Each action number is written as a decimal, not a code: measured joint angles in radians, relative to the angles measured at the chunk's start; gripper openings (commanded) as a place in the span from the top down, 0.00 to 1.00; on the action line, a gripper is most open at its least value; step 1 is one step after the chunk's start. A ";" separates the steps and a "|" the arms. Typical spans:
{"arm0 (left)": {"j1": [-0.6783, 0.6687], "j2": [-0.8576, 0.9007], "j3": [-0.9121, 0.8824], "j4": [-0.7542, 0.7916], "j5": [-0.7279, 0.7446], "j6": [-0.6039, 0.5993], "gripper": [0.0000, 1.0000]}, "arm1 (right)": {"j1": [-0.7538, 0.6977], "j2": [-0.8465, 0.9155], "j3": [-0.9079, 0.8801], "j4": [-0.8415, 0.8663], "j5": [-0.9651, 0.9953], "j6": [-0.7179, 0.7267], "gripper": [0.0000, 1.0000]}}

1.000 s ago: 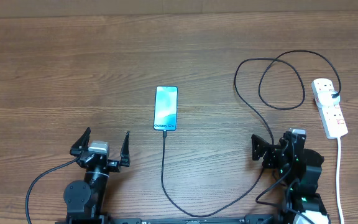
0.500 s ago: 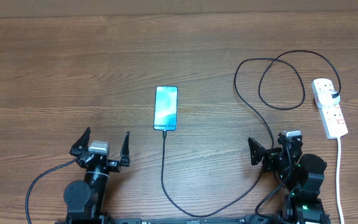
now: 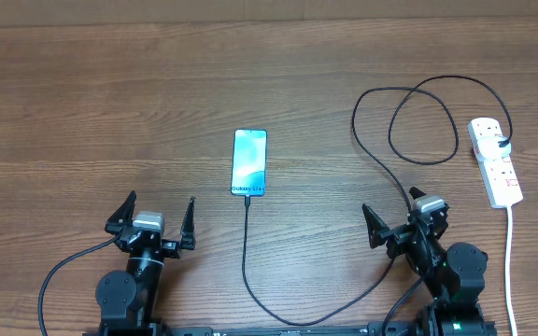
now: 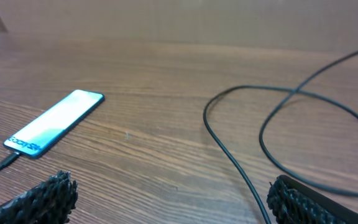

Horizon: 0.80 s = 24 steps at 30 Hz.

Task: Plug charger to phone and switch on socket

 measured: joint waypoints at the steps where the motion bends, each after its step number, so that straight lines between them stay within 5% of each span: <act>1: 0.000 0.000 0.000 0.000 0.000 0.000 0.00 | 0.005 -0.009 0.000 -0.001 0.001 0.000 0.00; 24: 0.000 0.000 0.000 0.000 0.000 0.000 0.00 | 0.069 -0.250 0.000 -0.003 0.007 -0.002 0.00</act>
